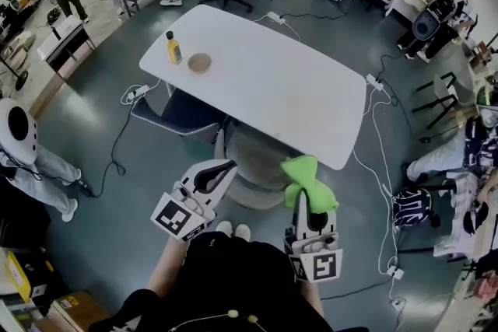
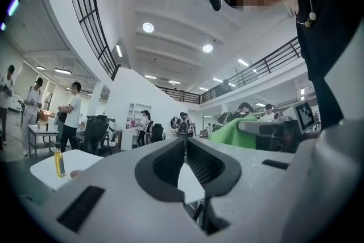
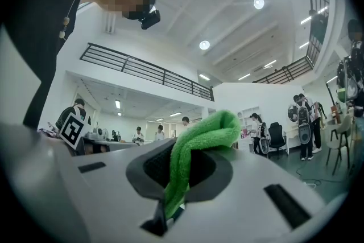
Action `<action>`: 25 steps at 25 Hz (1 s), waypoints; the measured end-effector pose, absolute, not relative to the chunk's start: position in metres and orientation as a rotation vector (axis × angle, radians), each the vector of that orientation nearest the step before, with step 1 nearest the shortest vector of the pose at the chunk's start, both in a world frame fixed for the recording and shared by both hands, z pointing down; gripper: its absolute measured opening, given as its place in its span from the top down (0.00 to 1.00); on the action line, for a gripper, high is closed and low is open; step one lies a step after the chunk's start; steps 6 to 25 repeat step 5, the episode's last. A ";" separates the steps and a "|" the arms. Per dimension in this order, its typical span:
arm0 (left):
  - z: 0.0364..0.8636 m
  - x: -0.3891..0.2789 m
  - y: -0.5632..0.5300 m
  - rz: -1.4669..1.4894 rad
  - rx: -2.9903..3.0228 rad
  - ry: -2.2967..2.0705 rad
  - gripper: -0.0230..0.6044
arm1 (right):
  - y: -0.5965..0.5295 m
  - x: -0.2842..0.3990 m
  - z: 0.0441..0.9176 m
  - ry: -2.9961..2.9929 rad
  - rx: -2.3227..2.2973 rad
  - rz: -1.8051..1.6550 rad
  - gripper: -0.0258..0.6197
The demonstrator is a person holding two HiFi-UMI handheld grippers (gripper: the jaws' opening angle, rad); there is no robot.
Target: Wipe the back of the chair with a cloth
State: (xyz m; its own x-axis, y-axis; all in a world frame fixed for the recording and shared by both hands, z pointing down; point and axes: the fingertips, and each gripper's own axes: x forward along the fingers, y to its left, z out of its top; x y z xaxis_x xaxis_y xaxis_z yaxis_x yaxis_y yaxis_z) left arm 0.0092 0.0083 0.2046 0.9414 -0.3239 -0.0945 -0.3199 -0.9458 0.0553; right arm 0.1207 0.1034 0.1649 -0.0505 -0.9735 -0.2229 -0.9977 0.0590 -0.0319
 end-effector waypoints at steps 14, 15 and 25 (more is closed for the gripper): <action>0.207 0.005 0.009 -0.159 3.049 -0.514 0.94 | 0.103 0.115 0.159 2.136 -1.994 0.195 0.93; 0.207 0.005 0.009 -0.159 3.049 -0.514 0.94 | 0.103 0.115 0.159 2.136 -1.994 0.195 0.93; 0.207 0.005 0.009 -0.159 3.049 -0.514 0.94 | 0.103 0.115 0.159 2.136 -1.994 0.195 0.93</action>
